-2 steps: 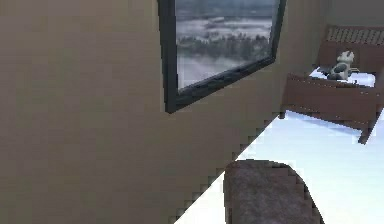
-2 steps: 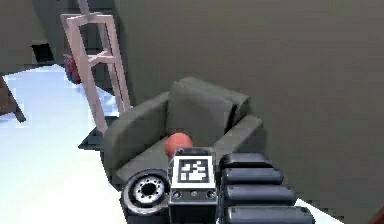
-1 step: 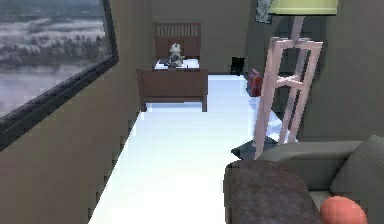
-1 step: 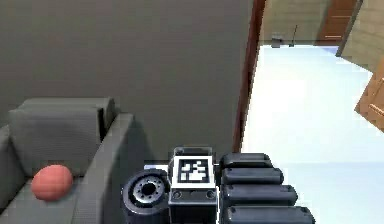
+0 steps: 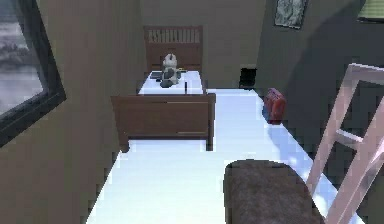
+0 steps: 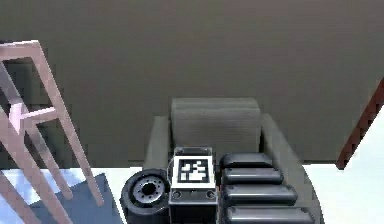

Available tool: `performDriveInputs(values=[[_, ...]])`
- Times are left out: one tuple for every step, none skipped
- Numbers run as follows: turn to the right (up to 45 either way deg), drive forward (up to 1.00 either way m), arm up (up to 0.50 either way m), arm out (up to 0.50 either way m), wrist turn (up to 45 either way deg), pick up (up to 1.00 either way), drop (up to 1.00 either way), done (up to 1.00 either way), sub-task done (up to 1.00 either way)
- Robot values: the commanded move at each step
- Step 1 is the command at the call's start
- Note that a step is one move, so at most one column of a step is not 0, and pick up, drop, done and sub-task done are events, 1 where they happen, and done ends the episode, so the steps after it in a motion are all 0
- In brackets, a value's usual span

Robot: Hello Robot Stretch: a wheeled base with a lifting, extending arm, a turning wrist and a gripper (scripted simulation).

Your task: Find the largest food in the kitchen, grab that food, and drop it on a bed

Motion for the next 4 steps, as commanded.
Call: performDriveInputs(values=[[3.0,0.0,0.0,0.0,0.0,0.0,0.0,0.0,0.0],[0.0,1.0,0.0,0.0,0.0,0.0,0.0,0.0,0.0],[30.0,0.0,0.0,0.0,0.0,0.0,0.0,0.0,0.0],[0.0,0.85,0.0,0.0,0.0,0.0,0.0,0.0,0.0]])
